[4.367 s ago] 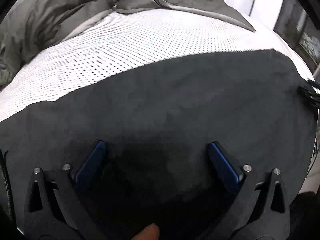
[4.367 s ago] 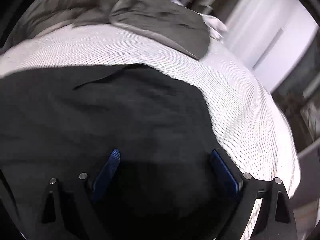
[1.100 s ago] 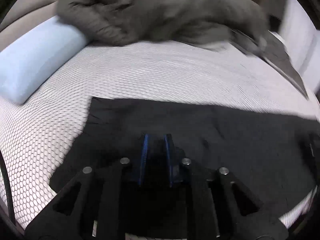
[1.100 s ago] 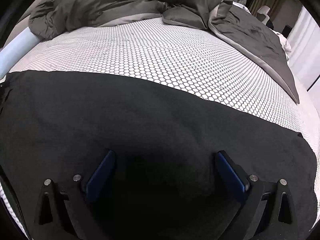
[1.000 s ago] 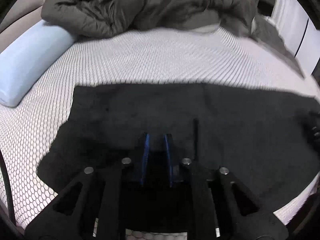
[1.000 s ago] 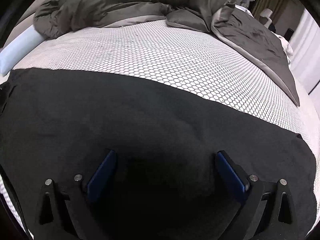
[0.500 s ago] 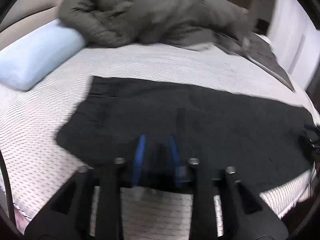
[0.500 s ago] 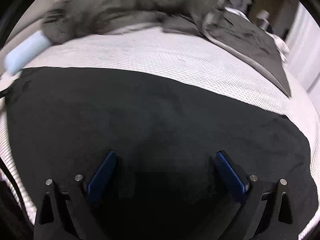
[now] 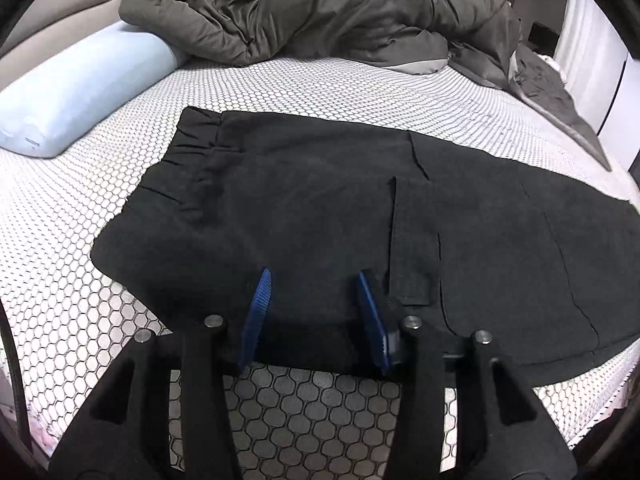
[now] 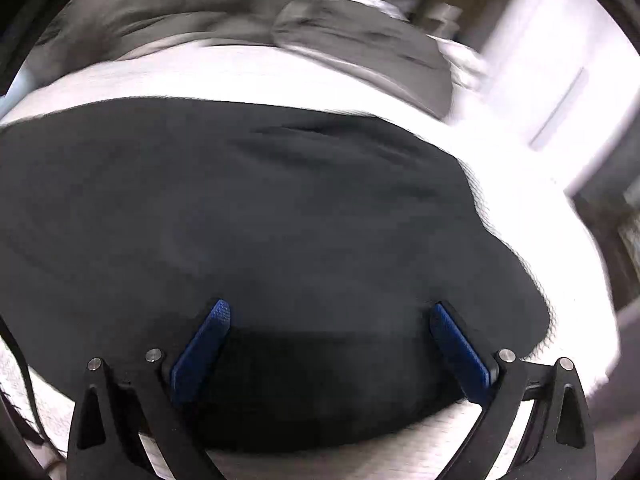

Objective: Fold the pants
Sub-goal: 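Grasp the pants leg end with the right gripper and lift it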

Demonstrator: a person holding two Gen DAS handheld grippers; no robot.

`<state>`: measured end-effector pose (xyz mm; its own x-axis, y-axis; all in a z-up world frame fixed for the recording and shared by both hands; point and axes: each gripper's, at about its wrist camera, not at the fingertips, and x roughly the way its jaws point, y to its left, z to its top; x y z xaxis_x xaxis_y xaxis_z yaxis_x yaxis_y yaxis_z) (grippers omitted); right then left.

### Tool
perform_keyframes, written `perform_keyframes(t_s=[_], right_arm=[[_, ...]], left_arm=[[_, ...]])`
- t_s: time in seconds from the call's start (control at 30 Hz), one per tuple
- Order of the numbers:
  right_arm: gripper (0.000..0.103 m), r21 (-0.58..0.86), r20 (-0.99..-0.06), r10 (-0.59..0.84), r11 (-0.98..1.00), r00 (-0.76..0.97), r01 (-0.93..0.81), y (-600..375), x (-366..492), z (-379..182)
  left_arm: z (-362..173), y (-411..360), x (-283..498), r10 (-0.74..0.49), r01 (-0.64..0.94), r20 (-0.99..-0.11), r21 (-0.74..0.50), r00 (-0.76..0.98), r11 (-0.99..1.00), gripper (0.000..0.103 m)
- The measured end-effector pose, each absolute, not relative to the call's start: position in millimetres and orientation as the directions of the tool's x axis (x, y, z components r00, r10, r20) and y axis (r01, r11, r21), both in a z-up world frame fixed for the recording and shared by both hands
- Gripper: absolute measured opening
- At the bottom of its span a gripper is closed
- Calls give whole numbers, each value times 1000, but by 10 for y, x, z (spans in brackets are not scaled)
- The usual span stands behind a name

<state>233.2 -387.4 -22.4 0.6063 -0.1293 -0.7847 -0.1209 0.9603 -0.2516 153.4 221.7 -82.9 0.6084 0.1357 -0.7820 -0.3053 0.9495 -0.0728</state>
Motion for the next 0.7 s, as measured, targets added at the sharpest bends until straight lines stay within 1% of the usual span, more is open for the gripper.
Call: perform_keyframes(t_s=[0.03, 0.07, 0.2, 0.23, 0.33, 0.4, 0.43, 0.47, 0.5, 0.57, 0.6, 0.63, 0.7], right_arm=[[100, -293, -771, -189, 953, 608, -75, -3933, 2327, -226], [100, -295, -769, -196, 953, 609, -66, -3965, 2316, -221], [100, -199, -762, -132, 979, 634, -35, -4146, 2228, -85], [100, -154, -760, -108, 988, 641, -15, -4253, 2202, -48], [100, 43, -761, -22, 996, 649, 84, -4689, 2218, -7], [100, 225, -749, 87, 966, 657, 128, -4975, 2145, -11], [100, 292, -741, 136, 947, 658, 133, -5068, 2127, -29], [100, 360, -727, 191, 924, 660, 129, -5141, 2092, -48], [100, 410, -716, 238, 904, 656, 119, -5174, 2111, -82], [100, 463, -705, 291, 880, 647, 109, -5208, 2162, -150], [100, 484, -697, 308, 869, 648, 106, -5198, 2184, -178], [99, 506, -683, 327, 856, 653, 101, -5209, 2234, -196], [96, 534, -663, 339, 839, 667, 104, -5186, 2310, -222]], left_arm=[[-810, 2277, 1559, 140, -312, -782, -73, 607, 947, 42], [-809, 2296, 1576, 142, -319, -781, -77, 609, 945, 42], [-748, 2349, 1492, 145, -355, -765, -115, 628, 928, 42], [-717, 2370, 1419, 143, -367, -758, -134, 636, 921, 42], [-663, 2461, 1278, 144, -420, -741, -200, 656, 885, 42], [-604, 2468, 1212, 135, -433, -729, -237, 671, 870, 43], [-550, 2441, 1194, 126, -427, -718, -255, 685, 868, 46], [-499, 2394, 1191, 112, -409, -703, -269, 702, 872, 54], [-467, 2352, 1198, 103, -394, -694, -275, 713, 877, 59], [-352, 2133, 1265, 77, -333, -669, -264, 739, 905, 73], [-308, 2014, 1307, 68, -303, -659, -249, 749, 920, 76], [-284, 1934, 1338, 61, -284, -654, -240, 754, 928, 82], [-246, 1670, 1451, 30, -227, -649, -223, 760, 948, 84]])
